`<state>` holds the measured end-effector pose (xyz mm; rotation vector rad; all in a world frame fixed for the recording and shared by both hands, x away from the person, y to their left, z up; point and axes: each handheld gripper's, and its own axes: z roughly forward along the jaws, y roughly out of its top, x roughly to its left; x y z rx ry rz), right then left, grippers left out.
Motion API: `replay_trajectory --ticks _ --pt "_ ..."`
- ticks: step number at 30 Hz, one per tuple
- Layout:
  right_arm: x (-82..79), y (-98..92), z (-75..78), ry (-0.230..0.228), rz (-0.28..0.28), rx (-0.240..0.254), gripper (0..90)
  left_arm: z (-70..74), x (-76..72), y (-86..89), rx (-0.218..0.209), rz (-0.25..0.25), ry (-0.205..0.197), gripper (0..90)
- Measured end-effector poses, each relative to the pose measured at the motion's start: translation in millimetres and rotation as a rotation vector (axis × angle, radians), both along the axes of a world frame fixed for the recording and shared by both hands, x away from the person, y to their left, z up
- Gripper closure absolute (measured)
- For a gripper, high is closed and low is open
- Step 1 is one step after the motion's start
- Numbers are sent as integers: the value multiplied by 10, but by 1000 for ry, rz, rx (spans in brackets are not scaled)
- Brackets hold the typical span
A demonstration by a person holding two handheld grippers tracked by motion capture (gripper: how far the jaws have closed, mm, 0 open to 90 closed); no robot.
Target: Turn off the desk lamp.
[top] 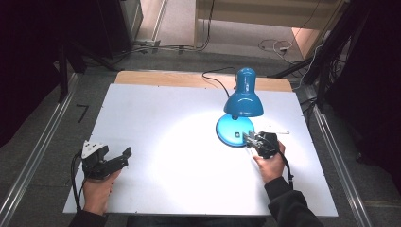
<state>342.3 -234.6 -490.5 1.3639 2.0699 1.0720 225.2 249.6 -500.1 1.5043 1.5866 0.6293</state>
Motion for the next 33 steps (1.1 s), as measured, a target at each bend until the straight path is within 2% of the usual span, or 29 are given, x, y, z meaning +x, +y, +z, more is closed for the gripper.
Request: replay_trajectory --ticks 4,7,18,33 --pt "4 12 -1 -6 4 14 813 1 0 -4 -1 -2 -3 129" --pt "3 31 5 -15 12 26 868 1 1 -5 0 -4 -2 131" --pt "48 104 -15 -2 37 49 879 0 1 -7 0 -3 -3 132" --pt "93 185 -64 -4 36 26 880 -2 1 -5 -1 -3 -3 132"
